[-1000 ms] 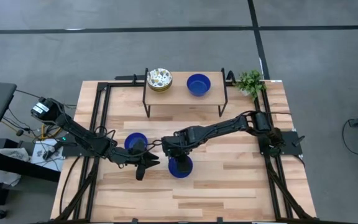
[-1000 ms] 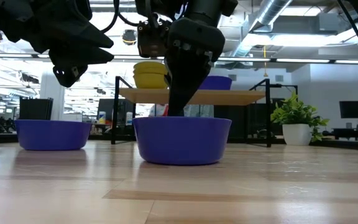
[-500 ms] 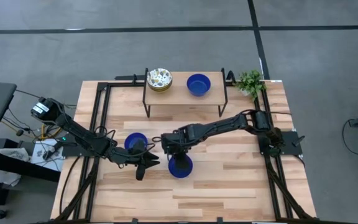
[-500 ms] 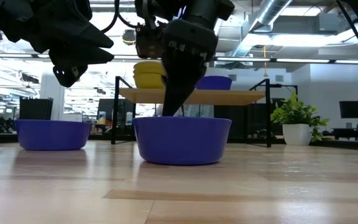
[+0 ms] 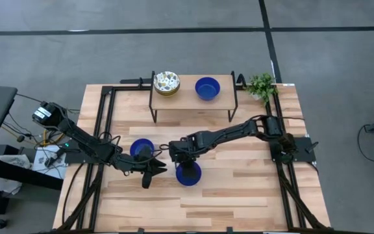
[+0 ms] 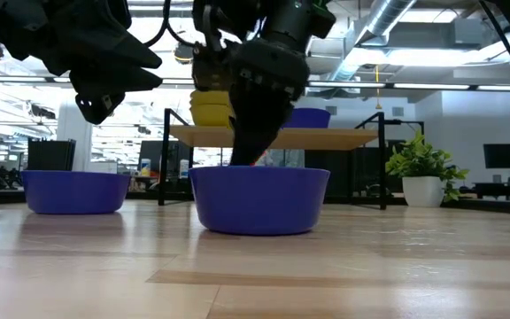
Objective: Pick & Place Mini bowls
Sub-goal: Stack the right blue bowl on top of the blue bowl on the shelf
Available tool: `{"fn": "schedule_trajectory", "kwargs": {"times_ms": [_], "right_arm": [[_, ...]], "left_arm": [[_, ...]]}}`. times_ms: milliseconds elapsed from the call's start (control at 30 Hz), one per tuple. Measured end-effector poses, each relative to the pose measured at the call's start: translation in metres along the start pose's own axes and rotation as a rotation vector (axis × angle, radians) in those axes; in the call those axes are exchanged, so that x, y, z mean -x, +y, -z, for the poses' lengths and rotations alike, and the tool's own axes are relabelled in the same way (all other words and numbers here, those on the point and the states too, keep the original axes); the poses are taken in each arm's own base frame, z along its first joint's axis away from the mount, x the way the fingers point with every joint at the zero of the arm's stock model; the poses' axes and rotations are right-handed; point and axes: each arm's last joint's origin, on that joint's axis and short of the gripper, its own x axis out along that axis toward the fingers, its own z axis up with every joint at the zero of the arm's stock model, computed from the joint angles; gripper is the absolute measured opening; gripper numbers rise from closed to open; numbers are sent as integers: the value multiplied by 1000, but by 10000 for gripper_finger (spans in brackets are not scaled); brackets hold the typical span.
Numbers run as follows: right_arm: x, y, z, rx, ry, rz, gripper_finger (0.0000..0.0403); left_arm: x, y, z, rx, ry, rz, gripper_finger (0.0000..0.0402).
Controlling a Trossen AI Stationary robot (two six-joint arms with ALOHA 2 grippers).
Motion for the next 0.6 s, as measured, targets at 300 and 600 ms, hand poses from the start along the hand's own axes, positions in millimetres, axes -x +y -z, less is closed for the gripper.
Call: {"fn": "schedule_trajectory", "kwargs": {"times_ms": [300, 600], "right_arm": [[-11, 1, 13, -19, 57, -2, 116], [-11, 1, 13, -36, 52, -1, 116]], "left_arm": [[0, 0, 0, 0, 0, 0, 108], [0, 0, 0, 2, -1, 0, 108]]}}
